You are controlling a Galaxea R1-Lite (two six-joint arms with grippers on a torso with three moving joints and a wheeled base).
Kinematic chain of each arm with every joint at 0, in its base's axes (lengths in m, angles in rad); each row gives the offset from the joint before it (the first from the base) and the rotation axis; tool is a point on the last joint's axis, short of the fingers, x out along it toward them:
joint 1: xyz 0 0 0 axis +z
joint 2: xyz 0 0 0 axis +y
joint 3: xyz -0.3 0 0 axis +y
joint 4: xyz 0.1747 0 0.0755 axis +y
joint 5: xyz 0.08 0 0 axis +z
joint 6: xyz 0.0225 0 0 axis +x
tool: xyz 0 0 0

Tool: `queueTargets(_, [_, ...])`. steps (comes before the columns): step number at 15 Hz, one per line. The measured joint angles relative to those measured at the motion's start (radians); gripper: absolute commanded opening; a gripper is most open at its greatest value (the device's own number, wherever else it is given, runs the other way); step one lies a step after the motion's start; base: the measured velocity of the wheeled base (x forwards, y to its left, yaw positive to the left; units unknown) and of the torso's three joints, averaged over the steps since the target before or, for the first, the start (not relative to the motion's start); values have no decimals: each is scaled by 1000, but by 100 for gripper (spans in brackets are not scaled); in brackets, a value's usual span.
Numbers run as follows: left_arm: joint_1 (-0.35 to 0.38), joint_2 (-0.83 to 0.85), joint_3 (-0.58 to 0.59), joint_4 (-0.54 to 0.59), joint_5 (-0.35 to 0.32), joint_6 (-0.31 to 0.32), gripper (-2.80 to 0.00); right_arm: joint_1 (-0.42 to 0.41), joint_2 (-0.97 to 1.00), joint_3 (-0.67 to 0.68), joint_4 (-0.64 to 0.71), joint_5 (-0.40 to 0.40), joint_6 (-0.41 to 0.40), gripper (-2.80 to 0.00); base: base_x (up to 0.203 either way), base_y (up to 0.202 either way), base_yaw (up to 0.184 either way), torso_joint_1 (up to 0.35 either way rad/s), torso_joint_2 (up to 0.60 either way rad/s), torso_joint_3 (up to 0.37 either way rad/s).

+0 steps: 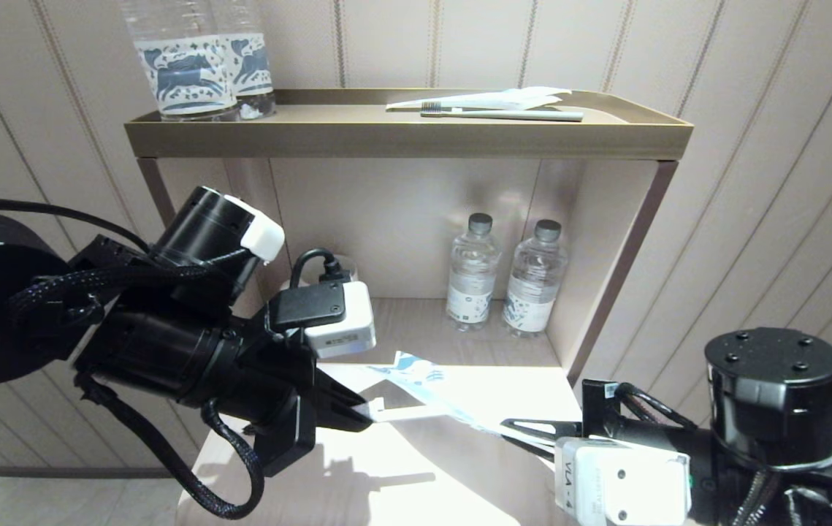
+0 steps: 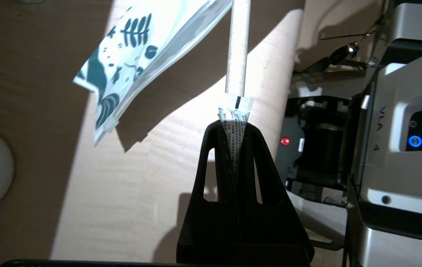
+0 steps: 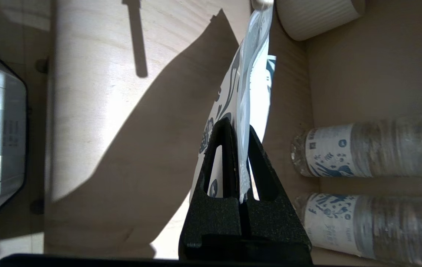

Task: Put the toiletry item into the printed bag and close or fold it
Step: Place the toothbrush in the storage bag

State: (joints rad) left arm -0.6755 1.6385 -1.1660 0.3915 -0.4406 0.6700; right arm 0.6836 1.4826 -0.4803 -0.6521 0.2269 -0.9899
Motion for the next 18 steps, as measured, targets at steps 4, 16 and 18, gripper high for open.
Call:
queueTargets(4, [-7,47,-6,-10,-9,3,-280,-9,2,30,-2,33,9,-280,0,0,0,0,0,0])
queueTargets(16, [-6,7,33,-9,3,4,-280,-45,34,56,-119,61,11,-280,0,0,0,0,0,0])
queueTargets(18, [-6,11,35,-12,4,4,-280,-44,36,56,-120,61,12,-280,0,0,0,0,0,0])
